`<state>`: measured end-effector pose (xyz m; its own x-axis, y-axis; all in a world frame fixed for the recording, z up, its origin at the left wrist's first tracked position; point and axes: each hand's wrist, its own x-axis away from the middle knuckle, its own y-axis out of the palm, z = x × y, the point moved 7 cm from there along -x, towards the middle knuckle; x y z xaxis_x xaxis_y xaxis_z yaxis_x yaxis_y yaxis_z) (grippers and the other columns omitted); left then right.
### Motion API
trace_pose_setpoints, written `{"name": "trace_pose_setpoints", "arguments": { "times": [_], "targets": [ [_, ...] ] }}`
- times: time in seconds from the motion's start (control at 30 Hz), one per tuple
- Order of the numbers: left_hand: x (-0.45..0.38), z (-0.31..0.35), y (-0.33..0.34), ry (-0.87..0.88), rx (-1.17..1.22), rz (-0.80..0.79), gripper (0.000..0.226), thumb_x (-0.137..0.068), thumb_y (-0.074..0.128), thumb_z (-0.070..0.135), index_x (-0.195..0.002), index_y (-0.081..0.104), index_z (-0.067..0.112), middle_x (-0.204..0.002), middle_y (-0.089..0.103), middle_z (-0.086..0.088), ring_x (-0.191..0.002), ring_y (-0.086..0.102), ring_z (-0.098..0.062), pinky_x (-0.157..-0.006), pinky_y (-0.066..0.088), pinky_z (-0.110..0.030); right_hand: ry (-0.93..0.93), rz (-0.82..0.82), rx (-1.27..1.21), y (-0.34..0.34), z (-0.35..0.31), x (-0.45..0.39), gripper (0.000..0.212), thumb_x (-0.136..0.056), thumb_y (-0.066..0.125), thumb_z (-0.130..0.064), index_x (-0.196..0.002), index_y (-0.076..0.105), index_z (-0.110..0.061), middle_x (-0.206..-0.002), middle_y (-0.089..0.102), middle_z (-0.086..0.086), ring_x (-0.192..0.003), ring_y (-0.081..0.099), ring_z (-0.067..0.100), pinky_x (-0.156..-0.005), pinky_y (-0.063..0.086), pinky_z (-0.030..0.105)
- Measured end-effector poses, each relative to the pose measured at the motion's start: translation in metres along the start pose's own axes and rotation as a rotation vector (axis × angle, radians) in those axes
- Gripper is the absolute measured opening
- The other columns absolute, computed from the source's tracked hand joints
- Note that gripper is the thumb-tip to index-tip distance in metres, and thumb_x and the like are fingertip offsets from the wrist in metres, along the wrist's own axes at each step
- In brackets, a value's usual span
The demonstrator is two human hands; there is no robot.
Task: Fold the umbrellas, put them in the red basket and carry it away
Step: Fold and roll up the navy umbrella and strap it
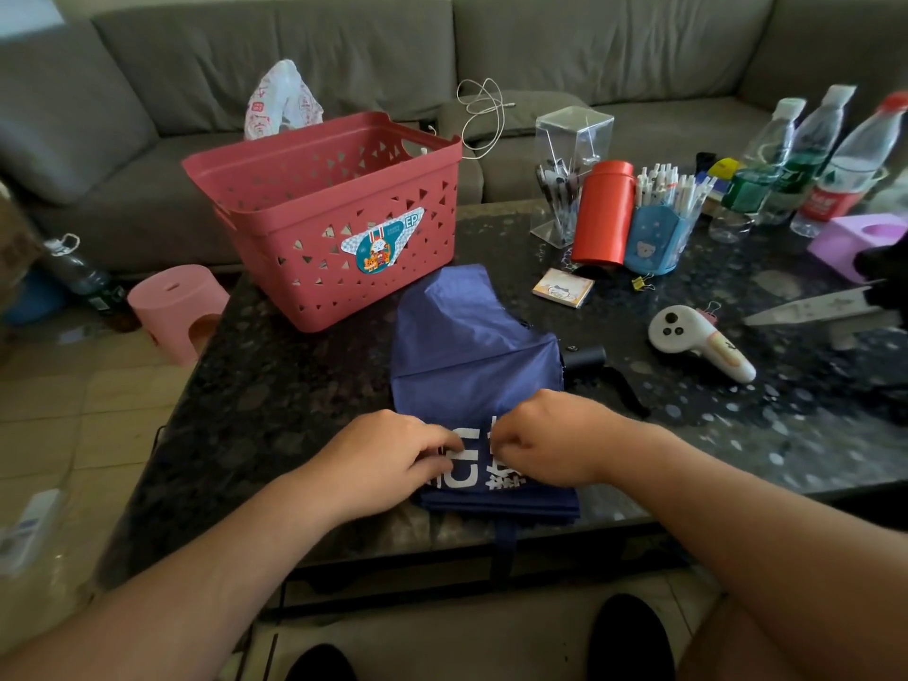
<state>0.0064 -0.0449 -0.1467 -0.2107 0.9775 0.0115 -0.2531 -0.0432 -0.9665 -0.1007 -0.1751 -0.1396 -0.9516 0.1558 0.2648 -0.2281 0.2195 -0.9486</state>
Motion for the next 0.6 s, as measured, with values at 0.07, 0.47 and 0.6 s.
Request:
{"name": "trace_pose_setpoints", "arguments": {
  "times": [0.07,0.47,0.6],
  "targets": [
    [-0.005,0.007,0.005,0.015,-0.075,0.007,0.038,-0.099,0.063,0.051,-0.137,0.064,0.044,-0.12,0.071,0.015,-0.115,0.064,-0.01,-0.096,0.048,-0.03,0.018,0.176,0.058,-0.005,0.002,-0.009,0.023,-0.097,0.049,-0.034,-0.096,0.07,-0.027,-0.086,0.066,-0.004,-0.084,0.062,0.024,-0.07,0.055,0.038],
    [-0.014,0.003,0.009,0.042,-0.012,-0.023,0.063,-0.087,0.081,0.047,-0.145,0.057,0.044,-0.163,0.027,0.012,-0.144,0.028,-0.015,-0.123,0.031,-0.036,0.259,0.374,0.204,0.022,0.028,-0.027,0.094,-0.086,0.03,-0.078,-0.165,0.02,-0.028,-0.169,0.026,0.012,-0.15,0.023,0.054,-0.123,0.026,0.06],
    [-0.015,0.003,0.007,0.024,0.039,-0.071,0.059,-0.085,0.082,0.049,-0.141,0.06,0.045,-0.157,0.029,0.019,-0.137,0.032,-0.008,-0.117,0.036,-0.03,0.279,0.364,0.259,0.02,0.026,-0.03,0.093,-0.085,0.021,-0.08,-0.165,0.017,-0.032,-0.17,0.023,0.012,-0.15,0.021,0.055,-0.121,0.013,0.069]
  ]
}}
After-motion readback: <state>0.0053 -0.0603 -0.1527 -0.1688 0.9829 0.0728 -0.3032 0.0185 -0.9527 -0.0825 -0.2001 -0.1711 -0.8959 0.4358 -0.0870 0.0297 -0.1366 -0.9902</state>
